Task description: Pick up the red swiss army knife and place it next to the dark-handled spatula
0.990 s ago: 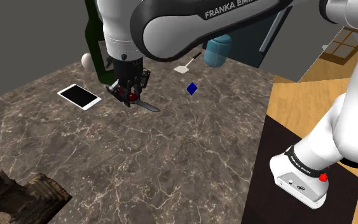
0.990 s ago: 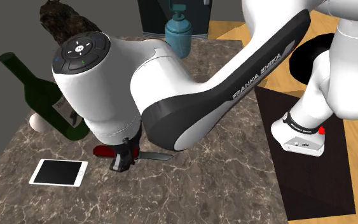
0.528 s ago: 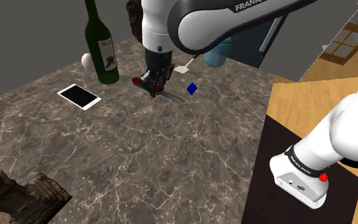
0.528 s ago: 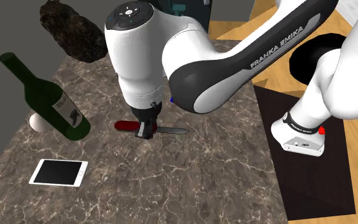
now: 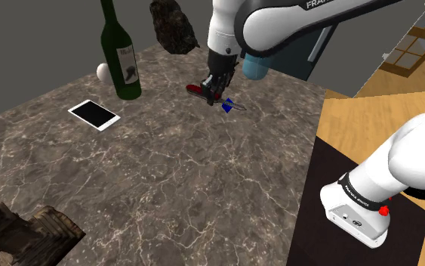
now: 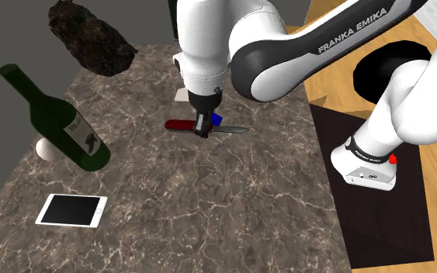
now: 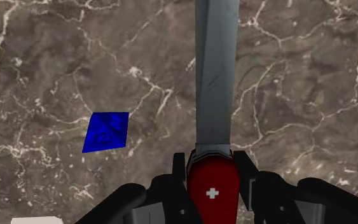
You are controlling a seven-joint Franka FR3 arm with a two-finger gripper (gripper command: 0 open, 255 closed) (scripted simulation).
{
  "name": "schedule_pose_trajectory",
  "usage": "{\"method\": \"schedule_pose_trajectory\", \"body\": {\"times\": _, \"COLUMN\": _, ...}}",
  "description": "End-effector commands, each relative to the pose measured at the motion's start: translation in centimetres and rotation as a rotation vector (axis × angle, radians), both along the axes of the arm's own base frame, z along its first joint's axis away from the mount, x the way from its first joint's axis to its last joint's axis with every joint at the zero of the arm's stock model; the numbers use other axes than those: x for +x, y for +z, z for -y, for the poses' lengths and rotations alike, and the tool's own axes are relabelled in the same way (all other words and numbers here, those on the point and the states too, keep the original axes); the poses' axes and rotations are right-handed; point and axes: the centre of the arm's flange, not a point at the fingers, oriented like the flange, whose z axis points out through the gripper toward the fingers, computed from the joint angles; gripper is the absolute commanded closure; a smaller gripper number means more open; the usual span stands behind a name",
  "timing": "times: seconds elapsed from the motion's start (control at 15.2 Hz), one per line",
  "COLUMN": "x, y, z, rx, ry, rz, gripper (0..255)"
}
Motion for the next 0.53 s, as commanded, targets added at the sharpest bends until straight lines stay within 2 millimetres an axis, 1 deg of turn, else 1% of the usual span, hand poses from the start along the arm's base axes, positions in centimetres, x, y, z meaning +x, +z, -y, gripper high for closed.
{"method": "schedule_pose_trajectory", "body": {"times": 0.0, "x": -0.4, "y": 0.0, "z": 2.9, "rx": 0.001, "ry": 0.001, "rz": 0.001, "gripper": 255}}
{"method": "schedule_pose_trajectory", "body": {"times": 0.46, "x": -1.3, "y": 0.0, "z": 12.1, "rx": 0.001, "ry": 0.001, "rz": 0.001, "gripper": 255}}
